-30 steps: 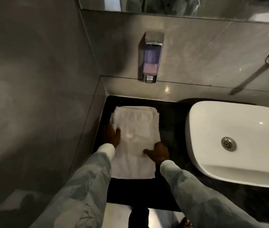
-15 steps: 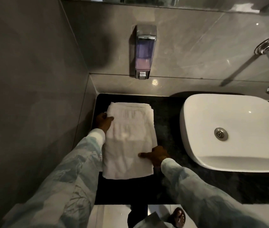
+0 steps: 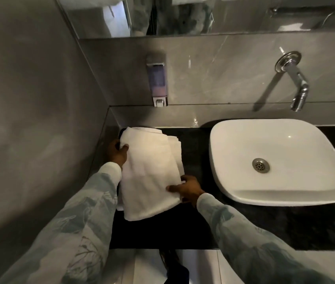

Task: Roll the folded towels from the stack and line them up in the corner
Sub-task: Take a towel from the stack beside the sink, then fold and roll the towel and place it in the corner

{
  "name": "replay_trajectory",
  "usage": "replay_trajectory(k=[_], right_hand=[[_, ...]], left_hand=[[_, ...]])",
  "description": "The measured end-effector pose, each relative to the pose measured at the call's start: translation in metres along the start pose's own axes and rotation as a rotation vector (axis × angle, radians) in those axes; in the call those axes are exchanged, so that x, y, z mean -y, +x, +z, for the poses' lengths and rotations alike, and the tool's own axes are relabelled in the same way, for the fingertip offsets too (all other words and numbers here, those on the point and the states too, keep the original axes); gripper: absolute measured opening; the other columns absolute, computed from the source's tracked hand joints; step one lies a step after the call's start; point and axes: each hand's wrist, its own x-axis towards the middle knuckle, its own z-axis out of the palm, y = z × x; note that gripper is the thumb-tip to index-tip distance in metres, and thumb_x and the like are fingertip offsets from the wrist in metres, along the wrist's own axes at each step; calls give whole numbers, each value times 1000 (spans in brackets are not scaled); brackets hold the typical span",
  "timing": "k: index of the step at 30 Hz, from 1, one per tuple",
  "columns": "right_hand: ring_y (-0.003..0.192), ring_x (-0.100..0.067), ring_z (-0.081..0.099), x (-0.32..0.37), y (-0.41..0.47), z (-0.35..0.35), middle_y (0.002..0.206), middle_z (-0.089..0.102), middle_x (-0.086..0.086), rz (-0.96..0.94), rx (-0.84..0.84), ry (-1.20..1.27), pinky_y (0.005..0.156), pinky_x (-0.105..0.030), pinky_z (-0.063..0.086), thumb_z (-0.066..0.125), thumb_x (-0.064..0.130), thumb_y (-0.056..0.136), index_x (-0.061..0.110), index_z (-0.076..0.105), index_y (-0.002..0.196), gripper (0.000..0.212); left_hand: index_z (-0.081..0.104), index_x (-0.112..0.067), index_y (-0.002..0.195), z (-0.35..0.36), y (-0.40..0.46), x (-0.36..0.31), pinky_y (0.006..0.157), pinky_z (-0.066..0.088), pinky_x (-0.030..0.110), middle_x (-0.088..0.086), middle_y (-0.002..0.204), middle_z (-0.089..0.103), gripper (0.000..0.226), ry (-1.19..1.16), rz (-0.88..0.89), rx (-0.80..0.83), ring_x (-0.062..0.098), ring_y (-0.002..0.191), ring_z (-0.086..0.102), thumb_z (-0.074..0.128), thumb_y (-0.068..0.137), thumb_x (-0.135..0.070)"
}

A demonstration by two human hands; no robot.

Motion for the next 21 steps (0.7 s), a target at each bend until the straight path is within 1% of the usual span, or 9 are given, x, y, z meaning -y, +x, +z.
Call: replay_trajectory(k=[1, 2, 5, 8, 11, 15, 17, 18, 21], right_hand=[[91, -26, 68, -2, -9, -10, 108, 67, -7, -36, 15, -12, 56, -33, 59, 96, 38, 40, 16, 60, 113, 84], [83, -23, 70, -1, -6, -13, 105, 71, -8, -68, 13, -24, 52, -31, 57, 96, 39, 37, 17, 65, 109, 81], [63, -22, 63, -2, -39, -45, 83, 75, -10, -178, 16, -29, 47, -30, 51, 93, 24, 56, 15, 69, 78, 33], [50, -17, 60, -13, -80, -101, 68, 68, -2, -249, -20, -20, 40, -24, 46, 90, 18, 63, 17, 67, 71, 24], [59, -19, 67, -35, -117, -179, 78, 72, -5, -283, -92, 37, 47, -28, 51, 91, 18, 60, 16, 73, 85, 32], [63, -20, 69, -73, -159, -280, 82, 73, -7, -264, -226, 102, 49, -29, 53, 92, 18, 57, 15, 70, 91, 40], [75, -24, 72, -96, -172, -333, 93, 75, -7, -237, -316, 137, 58, -35, 59, 94, 28, 43, 16, 70, 97, 61], [80, -25, 73, -107, -176, -358, 97, 75, -7, -233, -355, 155, 66, -40, 62, 94, 32, 38, 16, 72, 95, 64], [82, -25, 74, -136, -189, -422, 91, 77, -7, -249, -480, 186, 78, -47, 61, 93, 31, 39, 20, 76, 76, 43]], left_hand=[[56, -4, 122, -3, -19, -11, 95, 45, 42, 13, 118, 61, 35, -23, 25, -18, 30, 106, 57, 64, 89, -14], [58, -1, 118, -5, -24, -16, 91, 46, 40, 12, 113, 61, 33, -50, 41, -44, 28, 101, 58, 65, 88, -11], [61, 7, 104, -1, -68, -37, 80, 45, 36, 12, 97, 60, 25, -62, 167, -133, 23, 89, 54, 68, 83, -3], [60, 2, 110, 25, -122, -65, 90, 48, 40, 13, 102, 63, 30, -72, 202, -92, 25, 93, 58, 68, 84, -11], [59, -7, 114, 76, -176, -95, 97, 49, 47, 15, 117, 65, 37, -96, 207, -32, 32, 104, 61, 71, 83, -24], [62, -9, 101, 165, -236, -122, 90, 53, 51, 20, 109, 67, 27, -104, 301, 84, 35, 99, 63, 74, 79, -18], [62, -5, 97, 213, -272, -142, 82, 53, 42, 20, 100, 66, 23, -103, 346, 166, 32, 90, 62, 73, 79, -13], [62, -2, 98, 234, -291, -152, 78, 49, 36, 18, 97, 65, 23, -103, 366, 210, 29, 86, 60, 73, 79, -11], [62, -7, 94, 293, -340, -179, 75, 43, 30, 10, 90, 61, 19, -108, 433, 340, 23, 82, 55, 72, 79, -11]])
